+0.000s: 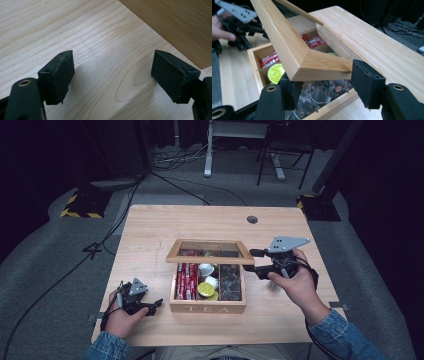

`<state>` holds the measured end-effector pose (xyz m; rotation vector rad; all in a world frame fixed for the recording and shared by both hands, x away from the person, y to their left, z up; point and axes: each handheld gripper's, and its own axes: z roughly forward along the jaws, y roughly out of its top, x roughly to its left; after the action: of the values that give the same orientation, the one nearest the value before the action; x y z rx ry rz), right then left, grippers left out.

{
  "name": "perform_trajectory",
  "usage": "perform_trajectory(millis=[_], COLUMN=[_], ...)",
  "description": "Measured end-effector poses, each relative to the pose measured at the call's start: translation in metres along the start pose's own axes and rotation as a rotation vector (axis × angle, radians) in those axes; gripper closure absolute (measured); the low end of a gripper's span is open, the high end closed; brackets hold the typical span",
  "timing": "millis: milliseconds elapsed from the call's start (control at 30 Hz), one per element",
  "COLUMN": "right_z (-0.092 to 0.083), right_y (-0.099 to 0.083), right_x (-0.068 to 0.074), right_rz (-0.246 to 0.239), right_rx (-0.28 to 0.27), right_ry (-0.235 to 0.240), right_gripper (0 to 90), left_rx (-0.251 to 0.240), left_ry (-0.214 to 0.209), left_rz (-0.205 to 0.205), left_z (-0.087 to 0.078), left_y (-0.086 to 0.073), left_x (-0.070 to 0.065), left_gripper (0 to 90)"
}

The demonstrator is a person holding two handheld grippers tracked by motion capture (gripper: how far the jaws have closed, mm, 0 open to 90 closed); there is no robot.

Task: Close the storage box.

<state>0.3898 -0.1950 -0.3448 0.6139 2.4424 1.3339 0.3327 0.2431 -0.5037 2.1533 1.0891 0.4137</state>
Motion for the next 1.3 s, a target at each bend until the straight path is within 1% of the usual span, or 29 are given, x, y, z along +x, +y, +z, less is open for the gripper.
perform_trajectory(millis=[67,167,200,267,400,533,600,700,867,900,1067,1200,1300], right_z=[0.0,0.001,0.002,0.002,0.003,0.005,0.006,0.007,0.008,0.009,0.011,0.015,0.017], right_y=[-0.003,-0.009,-0.012,-0.015,-0.022,-0.029,-0.032,-0.037,-0.043,-0.044,-0.052,-0.062,-0.067], right_x=[0.003,0.007,0.008,0.01,0.015,0.022,0.026,0.03,0.033,0.034,0.038,0.04,0.042], right_rz=[-0.01,-0.006,-0.006,-0.006,-0.019,-0.028,-0.046,-0.053,-0.062,-0.06,-0.061,-0.032,-0.027], right_rx=[0.005,0.007,0.005,0.006,0.012,0.018,0.022,0.027,0.034,0.034,0.039,0.05,0.059], right_ry=[-0.006,-0.004,-0.003,-0.006,-0.014,-0.015,-0.025,-0.034,-0.039,-0.041,-0.047,-0.027,-0.023], right_gripper=[42.8,41.5,41.2,40.9,40.0,36.9,36.6,36.0,35.9,35.8,35.3,35.6,36.0], left_rx=[0.0,0.0,0.0,0.0,-0.001,-0.001,-0.001,-0.002,-0.001,-0.002,0.0,-0.001,-0.001], left_ry=[0.0,0.0,0.002,0.0,0.001,0.001,0.001,0.0,0.002,0.0,0.002,0.001,0.001], left_rz=[0.0,-0.002,0.004,-0.001,-0.002,-0.001,-0.002,-0.003,0.002,-0.003,0.003,-0.002,0.0], left_z=[0.0,0.0,0.0,0.0,0.0,0.0,0.0,0.0,0.0,0.0,0.0,0.0,0.0], left_y=[0.0,0.0,0.0,0.0,0.0,0.0,0.0,0.0,0.0,0.0,0.0,0.0,0.0], left_x=[0.0,0.0,0.0,0.0,0.0,0.0,0.0,0.0,0.0,0.0,0.0,0.0,0.0], left_gripper=[19.2,19.2,19.2,19.2,19.3,19.2,19.2,19.2,19.2,19.3,19.3,19.3,19.3])
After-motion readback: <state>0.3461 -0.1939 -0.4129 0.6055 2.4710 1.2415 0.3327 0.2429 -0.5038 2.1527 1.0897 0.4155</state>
